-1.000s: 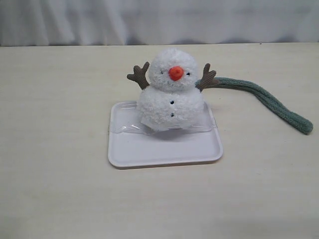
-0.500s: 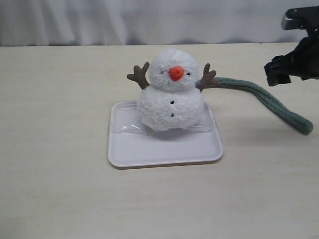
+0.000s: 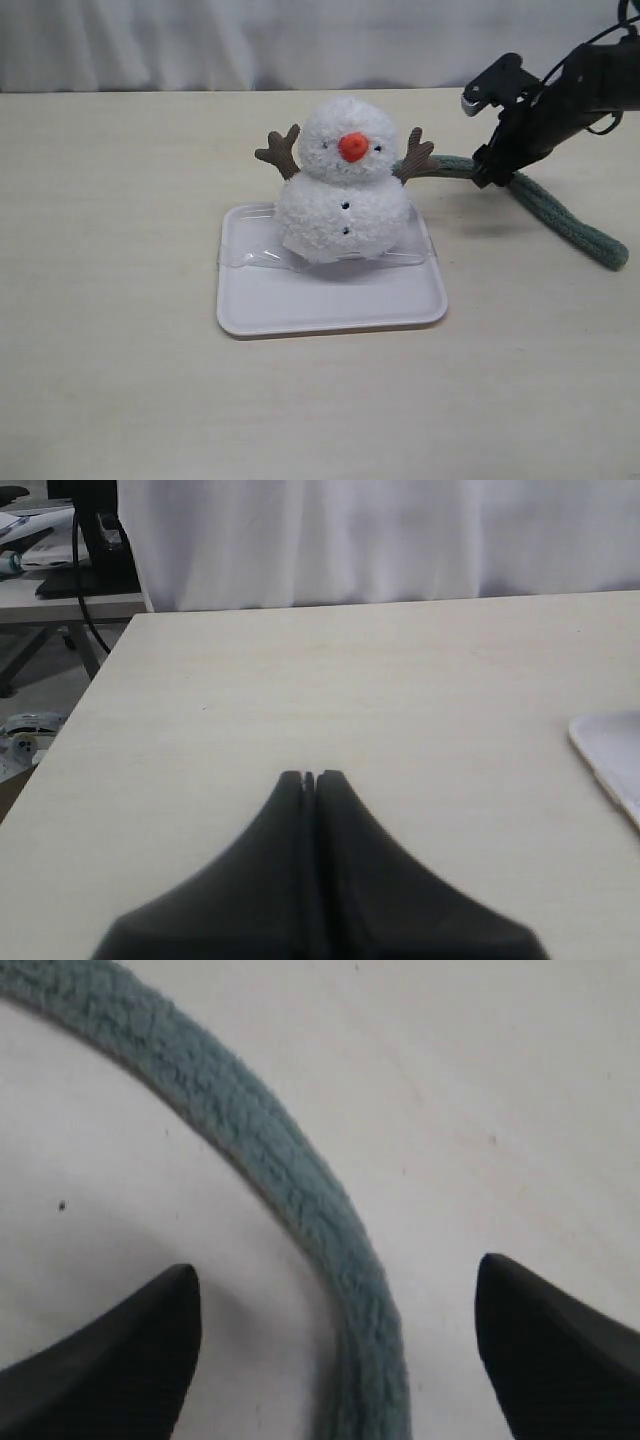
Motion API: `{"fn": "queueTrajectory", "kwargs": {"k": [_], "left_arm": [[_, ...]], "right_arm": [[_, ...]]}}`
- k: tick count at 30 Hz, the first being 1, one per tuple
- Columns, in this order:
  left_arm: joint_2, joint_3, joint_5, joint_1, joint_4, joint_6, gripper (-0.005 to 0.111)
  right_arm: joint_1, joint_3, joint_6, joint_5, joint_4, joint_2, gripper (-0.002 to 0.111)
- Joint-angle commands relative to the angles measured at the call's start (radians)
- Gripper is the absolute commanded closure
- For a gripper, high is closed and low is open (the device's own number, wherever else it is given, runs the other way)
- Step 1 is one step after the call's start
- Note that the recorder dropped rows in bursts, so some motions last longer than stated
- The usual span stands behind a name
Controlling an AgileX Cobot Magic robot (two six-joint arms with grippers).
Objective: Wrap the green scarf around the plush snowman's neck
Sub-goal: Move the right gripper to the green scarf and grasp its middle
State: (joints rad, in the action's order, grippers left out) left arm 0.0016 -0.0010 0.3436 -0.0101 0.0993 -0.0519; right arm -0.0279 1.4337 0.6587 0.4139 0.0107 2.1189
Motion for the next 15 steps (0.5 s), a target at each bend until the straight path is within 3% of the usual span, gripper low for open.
{"fn": "queueTrajectory", "kwargs": {"k": [1, 13, 15], "left_arm": [[-0.002, 0.001, -0.014, -0.004, -0.003, 0.000, 0.107], [-0.002, 0.001, -0.014, -0.004, -0.003, 0.000, 0.107], [-0.002, 0.001, -0.014, -0.004, -0.003, 0.000, 0.107]], "right_arm": [[-0.034, 0.010, 0.059, -0.157, 0.020, 0.056, 0.037], [-0.055, 0.036, 0.061, -0.184, 0.020, 0.153, 0.050], [-0.055, 0.038, 0.059, -0.182, 0.020, 0.157, 0.057]]}}
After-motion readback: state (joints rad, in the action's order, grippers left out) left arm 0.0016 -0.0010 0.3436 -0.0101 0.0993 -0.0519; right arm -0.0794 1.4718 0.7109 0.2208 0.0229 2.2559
